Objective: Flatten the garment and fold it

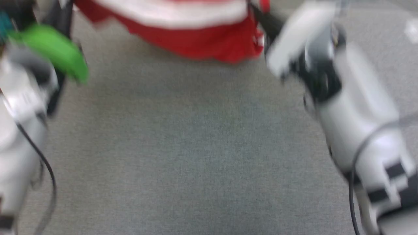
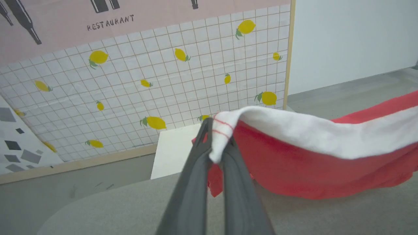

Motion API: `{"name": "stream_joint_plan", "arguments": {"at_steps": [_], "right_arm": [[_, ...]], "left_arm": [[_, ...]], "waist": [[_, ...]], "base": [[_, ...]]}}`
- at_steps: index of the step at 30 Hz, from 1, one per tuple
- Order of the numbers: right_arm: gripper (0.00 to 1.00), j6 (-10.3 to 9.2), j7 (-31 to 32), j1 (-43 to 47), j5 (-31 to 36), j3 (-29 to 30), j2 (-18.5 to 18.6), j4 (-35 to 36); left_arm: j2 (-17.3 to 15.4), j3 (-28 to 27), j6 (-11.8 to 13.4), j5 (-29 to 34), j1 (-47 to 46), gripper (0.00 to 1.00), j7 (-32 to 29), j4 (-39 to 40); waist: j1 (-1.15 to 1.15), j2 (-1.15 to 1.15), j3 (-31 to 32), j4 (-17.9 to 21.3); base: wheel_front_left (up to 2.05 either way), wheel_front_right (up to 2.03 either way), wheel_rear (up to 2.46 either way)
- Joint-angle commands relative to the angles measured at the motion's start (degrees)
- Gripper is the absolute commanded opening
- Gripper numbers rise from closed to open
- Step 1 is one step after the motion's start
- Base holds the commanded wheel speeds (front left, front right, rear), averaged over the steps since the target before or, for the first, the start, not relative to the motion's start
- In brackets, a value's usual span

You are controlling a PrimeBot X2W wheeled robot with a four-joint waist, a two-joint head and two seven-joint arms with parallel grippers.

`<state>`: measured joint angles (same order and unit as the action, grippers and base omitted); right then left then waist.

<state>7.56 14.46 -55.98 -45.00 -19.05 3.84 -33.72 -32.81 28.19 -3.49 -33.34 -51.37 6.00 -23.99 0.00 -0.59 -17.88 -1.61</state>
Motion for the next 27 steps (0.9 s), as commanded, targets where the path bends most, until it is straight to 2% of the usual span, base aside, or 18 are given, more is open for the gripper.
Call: {"name": "stream_joint_plan", "arguments": {"at_steps": [1, 6, 10, 14, 17, 24, 27], "right_arm": [[0.0, -0.08, 1.5, 5.3, -0.3, 0.0, 1.4, 3.4], [0.0, -0.08, 8.5, 25.5, 0.3, 2.0, 4.2, 16.9], [0.0, -0.08, 15.9, 40.6, 1.6, 3.8, 4.3, 26.5], [0.0, -0.08, 23.9, 52.3, 3.6, 4.9, 3.8, 33.9], [0.0, -0.08, 29.7, 58.0, 5.5, 5.3, 4.7, 38.5], [0.0, -0.08, 43.2, 65.8, 7.8, 8.3, 5.7, 45.5], [0.0, -0.08, 44.7, 66.0, 8.7, 10.5, 4.0, 47.8]], "left_arm": [[-0.7, -0.5, 1.5, -1.7, 4.9, 0.0, -0.6, 2.4], [-1.9, -1.6, 7.9, -6.9, 22.1, 0.0, -4.4, 11.6], [-2.4, -1.8, 12.8, -10.4, 34.7, 0.0, -6.7, 17.1], [-2.3, -1.8, 16.4, -14.0, 44.7, 0.0, -8.9, 20.7], [-2.2, -1.9, 18.7, -17.5, 50.4, 0.0, -12.2, 22.9], [-6.8, -1.8, 23.0, -23.3, 57.9, 0.0, -23.2, 30.0], [-7.7, -3.0, 24.1, -23.1, 57.6, 0.0, -23.2, 33.2]], "waist": [[0.0, 0.59, 4.9, -0.8], [0.0, 0.59, 9.3, -1.6], [0.0, 0.59, 11.4, -2.2], [0.0, 0.59, 12.6, -2.5], [0.0, 0.59, 13.4, -2.7], [0.0, 0.59, 13.8, -3.0], [0.0, 0.59, 13.3, -3.0]], "base": [[0.0, 0.0, 0.0], [0.0, 0.0, 0.0], [0.0, 0.0, 0.0], [0.0, 0.0, 0.0], [0.0, 0.0, 0.0], [0.0, 0.0, 0.0], [0.0, 0.0, 0.0]]}}
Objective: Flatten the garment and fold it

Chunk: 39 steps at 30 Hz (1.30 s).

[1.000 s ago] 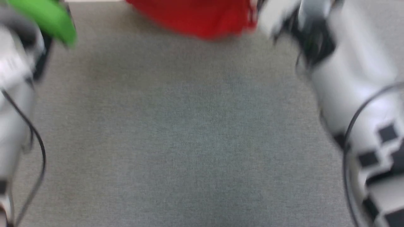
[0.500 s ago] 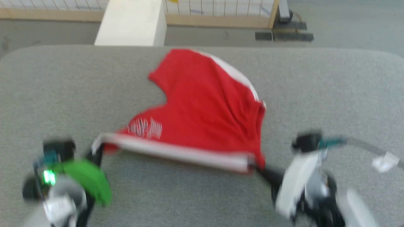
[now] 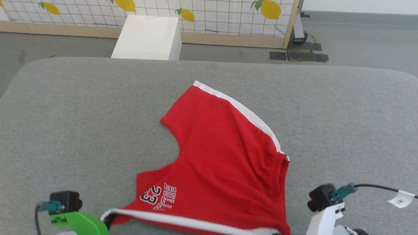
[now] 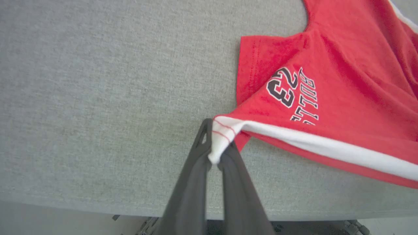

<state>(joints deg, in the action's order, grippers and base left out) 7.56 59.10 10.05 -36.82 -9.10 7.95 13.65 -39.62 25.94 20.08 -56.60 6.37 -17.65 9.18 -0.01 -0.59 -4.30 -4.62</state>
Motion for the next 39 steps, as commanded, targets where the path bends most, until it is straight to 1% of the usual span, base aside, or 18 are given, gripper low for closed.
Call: {"name": "stream_joint_plan", "arguments": {"at_steps": [1, 4, 8, 10, 14, 16, 20, 24, 30, 39], "right_arm": [[0.0, -0.08, 0.0, -0.5, 0.9, 1.1, -1.0, 1.1], [0.0, -0.08, -1.2, -2.8, 2.4, 2.0, -2.5, 2.0], [0.0, -0.08, -4.6, -6.9, 4.7, 3.7, -4.1, 0.9], [0.0, -0.08, -6.8, -9.6, 6.4, 4.5, -4.7, -0.6], [0.0, -0.08, -10.2, -13.6, 8.2, 5.5, -5.0, -3.5], [0.0, -0.08, -12.3, -15.5, 7.4, 5.5, -5.0, -5.0], [0.0, -0.08, -15.6, -18.7, 6.1, 5.3, -5.1, -7.3], [0.0, -0.08, -18.2, -21.2, 4.4, 4.6, -5.1, -9.2], [0.0, -0.08, -20.7, -23.4, 3.0, 3.0, -5.1, -10.9], [0.0, -0.08, -23.4, -24.4, 0.7, -0.6, -5.1, -12.0]], "left_arm": [[-1.0, -1.2, 0.5, 0.4, -0.8, 0.0, 1.1, 0.9], [-0.6, -2.0, -0.6, 2.2, -4.2, 0.0, 3.6, 1.4], [0.4, -1.2, -3.9, 6.2, -12.3, 0.0, 6.7, -1.7], [1.5, 0.0, -6.5, 8.3, -17.7, 0.0, 7.8, -4.9], [3.9, 2.1, -11.0, 11.7, -27.4, 0.0, 9.6, -11.7], [5.3, 3.6, -13.4, 13.7, -33.0, 0.0, 10.2, -16.1], [7.8, 5.9, -17.5, 16.3, -42.5, 0.0, 10.3, -23.7], [9.6, 7.3, -20.6, 18.2, -50.5, 0.0, 10.2, -30.7], [10.8, 9.1, -23.2, 20.4, -58.8, 0.0, 9.0, -38.3], [11.6, 11.1, -25.2, 22.1, -65.4, 0.0, 8.3, -44.1]], "waist": [[0.01, 0.59, -0.8, 0.1], [0.01, 0.59, -2.2, 0.3], [0.01, 0.59, -4.8, 0.7], [0.01, 0.59, -6.9, 1.1], [0.01, 0.59, -10.4, 1.9], [0.01, 0.59, -12.5, 2.5], [0.01, 0.59, -16.5, 3.6], [0.01, 0.59, -19.9, 5.0], [0.01, 0.59, -23.8, 7.4], [0.01, 0.59, -27.2, 10.6]], "base": [[0.0, 0.0, 0.0], [0.0, 0.0, 0.0], [0.0, 0.0, 0.0], [0.0, 0.0, 0.0], [0.0, 0.0, 0.0], [0.0, 0.0, 0.0], [0.0, 0.0, 0.0], [0.0, 0.0, 0.0], [0.0, 0.0, 0.0], [0.0, 0.0, 0.0]]}}
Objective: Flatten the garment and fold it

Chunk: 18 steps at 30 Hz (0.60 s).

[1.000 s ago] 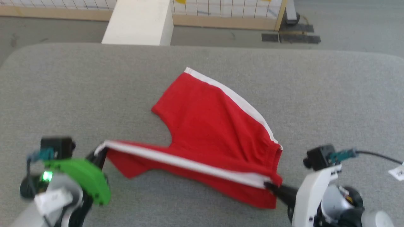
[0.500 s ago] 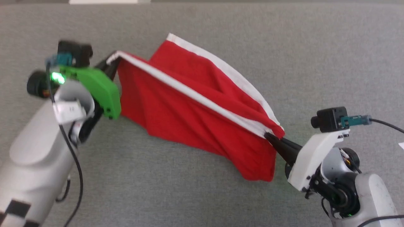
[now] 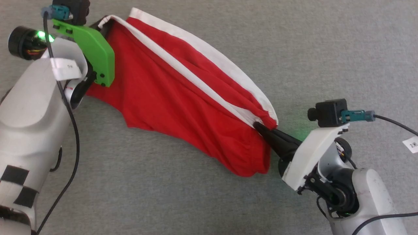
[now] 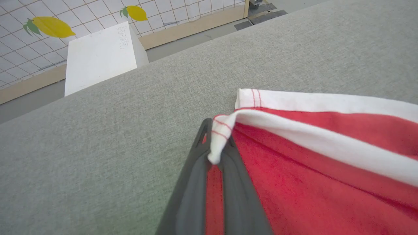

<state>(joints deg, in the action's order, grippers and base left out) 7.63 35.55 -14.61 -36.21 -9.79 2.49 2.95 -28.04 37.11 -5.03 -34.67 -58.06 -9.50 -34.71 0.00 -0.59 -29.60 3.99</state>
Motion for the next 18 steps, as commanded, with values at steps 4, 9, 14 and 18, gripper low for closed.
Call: {"name": "stream_joint_plan", "arguments": {"at_steps": [4, 9, 14, 18], "right_arm": [[0.0, -0.14, -0.6, 0.0, -0.4, -1.3, 0.4, -1.4], [0.44, -0.14, -0.4, 0.2, -0.9, -3.3, 0.4, -1.5], [1.0, -0.14, 0.3, 1.2, -0.7, -3.5, 0.4, -0.4], [1.0, -0.14, -0.1, 2.5, -0.4, -2.1, 0.4, 2.3]], "left_arm": [[0.3, 0.6, -0.5, 0.4, -2.6, 0.0, -0.1, -1.6], [0.5, 1.4, -0.9, 0.3, -3.7, 0.07, -0.4, -3.8], [1.1, 1.4, -0.9, -0.2, -3.6, 1.0, 0.6, -5.6], [1.4, 1.2, -0.5, -0.5, -3.2, 1.0, 2.0, -6.9]], "waist": [[0.0, 0.59, -2.8, 2.9], [0.0, 0.59, -3.1, 3.6], [0.0, 0.59, -2.4, 3.3], [0.0, 0.59, -0.7, 2.8]], "base": [[0.0, 0.0, 0.0], [0.0, 0.0, 0.0], [0.0, 0.0, 0.0], [0.0, 0.0, 0.0]]}}
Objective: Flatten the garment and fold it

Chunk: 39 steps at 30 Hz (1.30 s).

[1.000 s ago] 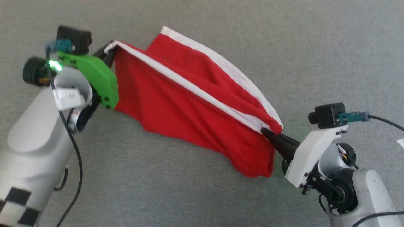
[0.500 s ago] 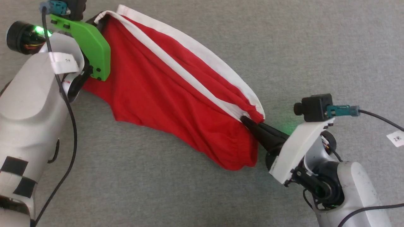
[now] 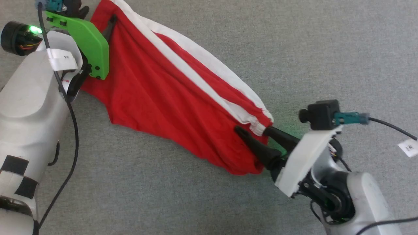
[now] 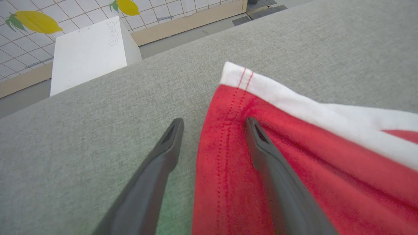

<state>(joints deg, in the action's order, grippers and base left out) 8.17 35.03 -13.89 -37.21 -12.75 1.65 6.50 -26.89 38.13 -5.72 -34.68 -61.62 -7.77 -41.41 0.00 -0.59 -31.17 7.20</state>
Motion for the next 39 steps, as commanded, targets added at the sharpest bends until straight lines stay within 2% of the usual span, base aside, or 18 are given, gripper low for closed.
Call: {"name": "stream_joint_plan", "arguments": {"at_steps": [1, 5, 9, 15, 18, 21, 25, 27, 31, 39], "right_arm": [[1.0, -0.68, 0.3, 2.2, 1.0, 1.4, 1.2, -0.5], [1.0, -0.68, -0.9, 4.4, 2.4, 4.6, 1.2, 3.0], [1.0, -0.68, -2.1, 7.1, 5.6, 7.6, 1.2, 6.6], [1.0, -0.68, -0.8, 11.2, 18.4, 9.2, 1.2, 12.2], [1.0, -0.68, 1.2, 13.1, 24.4, 8.6, 1.2, 14.5], [1.0, -0.68, 3.1, 14.1, 26.4, 7.1, 1.2, 14.4], [1.0, -0.68, 4.4, 13.3, 27.3, 6.2, 1.2, 11.2], [1.0, -0.68, 4.8, 12.2, 27.6, 6.4, 1.2, 8.7], [1.0, -0.68, 4.4, 9.9, 27.2, 7.4, 1.2, 3.1], [1.0, -0.68, 3.4, 6.8, 29.0, 9.7, 1.2, -8.0]], "left_arm": [[0.3, 0.0, 0.3, -0.6, 0.5, 1.0, 0.7, -0.5], [0.4, -1.7, 1.5, -1.9, 1.2, 1.0, 3.8, -0.8], [-0.4, -4.3, 2.3, -3.3, 3.1, 1.0, 9.7, 1.1], [-2.8, -8.3, 5.1, -5.0, 11.2, 1.0, 19.4, 8.1], [-4.3, -11.5, 7.9, -5.0, 17.6, 1.0, 22.2, 14.3], [-4.8, -16.1, 11.5, -2.7, 25.3, 1.0, 22.7, 23.2], [-2.9, -22.7, 14.6, 2.7, 36.1, 1.0, 22.7, 34.9], [-1.4, -25.5, 15.1, 4.8, 41.1, 1.0, 22.8, 38.8], [1.2, -29.2, 14.3, 7.6, 48.4, 1.0, 22.8, 42.6], [5.9, -33.8, 11.6, 9.9, 55.4, 1.0, 22.8, 44.0]], "waist": [[0.0, 0.59, 1.4, -0.6], [0.0, 0.59, 4.1, -1.4], [0.0, 0.59, 7.5, -2.6], [0.0, 0.59, 12.2, -4.7], [0.0, 0.59, 14.2, -5.8], [0.0, 0.59, 15.5, -6.9], [0.0, 0.59, 16.4, -8.4], [0.0, 0.59, 16.6, -9.0], [0.0, 0.59, 17.1, -10.0], [0.0, 0.59, 16.9, -10.9]], "base": [[0.0, 0.0, 0.0], [0.0, 0.0, 0.0], [0.0, 0.0, 0.0], [0.0, 0.0, 0.0], [0.0, 0.0, 0.0], [0.0, 0.0, 0.0], [0.0, 0.0, 0.0], [0.0, 0.0, 0.0], [0.0, 0.0, 0.0], [0.0, 0.0, 0.0]]}}
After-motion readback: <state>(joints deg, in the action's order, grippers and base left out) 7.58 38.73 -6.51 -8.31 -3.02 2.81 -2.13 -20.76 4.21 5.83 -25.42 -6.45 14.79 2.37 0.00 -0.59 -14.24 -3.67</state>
